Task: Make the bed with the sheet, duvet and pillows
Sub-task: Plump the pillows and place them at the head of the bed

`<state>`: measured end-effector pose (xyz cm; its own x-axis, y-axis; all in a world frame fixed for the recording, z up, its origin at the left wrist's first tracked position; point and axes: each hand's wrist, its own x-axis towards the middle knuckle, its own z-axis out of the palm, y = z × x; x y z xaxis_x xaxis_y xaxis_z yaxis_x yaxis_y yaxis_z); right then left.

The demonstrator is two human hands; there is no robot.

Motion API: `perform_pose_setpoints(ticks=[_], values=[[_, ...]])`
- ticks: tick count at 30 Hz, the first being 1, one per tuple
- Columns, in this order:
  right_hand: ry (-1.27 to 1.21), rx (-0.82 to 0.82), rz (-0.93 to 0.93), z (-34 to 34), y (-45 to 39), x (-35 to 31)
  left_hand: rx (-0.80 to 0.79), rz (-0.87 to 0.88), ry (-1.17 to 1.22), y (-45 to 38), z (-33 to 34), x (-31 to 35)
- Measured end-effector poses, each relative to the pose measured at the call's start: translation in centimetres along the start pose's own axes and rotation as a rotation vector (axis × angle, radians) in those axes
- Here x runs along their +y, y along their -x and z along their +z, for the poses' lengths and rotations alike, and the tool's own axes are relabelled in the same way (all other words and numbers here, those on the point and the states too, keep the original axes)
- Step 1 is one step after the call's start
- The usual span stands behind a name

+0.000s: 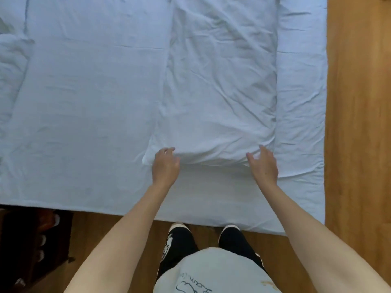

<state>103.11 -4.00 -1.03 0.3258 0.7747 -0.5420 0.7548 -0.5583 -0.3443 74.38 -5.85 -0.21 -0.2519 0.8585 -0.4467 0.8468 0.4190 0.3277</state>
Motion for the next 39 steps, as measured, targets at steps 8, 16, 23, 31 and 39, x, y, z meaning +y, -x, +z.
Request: perform_pose_setpoints(ticks=[8,16,23,31,39], values=[[-0.398,0.179,0.335,3.7,-11.8,-0.1,-0.123,-0.288,0.219,-15.4,4.9,-4.4],[-0.431,0.014,0.404,5.2,-15.4,4.4,-0.286,-0.351,0.596,-18.2,7.2,-6.9],[-0.38,0.027,0.448,4.4,-15.7,3.6,-0.289,-0.396,0.711,-17.5,6.2,-4.2],[-0.518,0.102,0.327,0.0,-9.3,0.0,-0.124,-0.26,0.843,-9.8,0.7,0.4],[-0.529,0.106,0.228,-6.8,4.7,2.8,-0.159,-0.21,0.859,4.8,-6.8,0.4]])
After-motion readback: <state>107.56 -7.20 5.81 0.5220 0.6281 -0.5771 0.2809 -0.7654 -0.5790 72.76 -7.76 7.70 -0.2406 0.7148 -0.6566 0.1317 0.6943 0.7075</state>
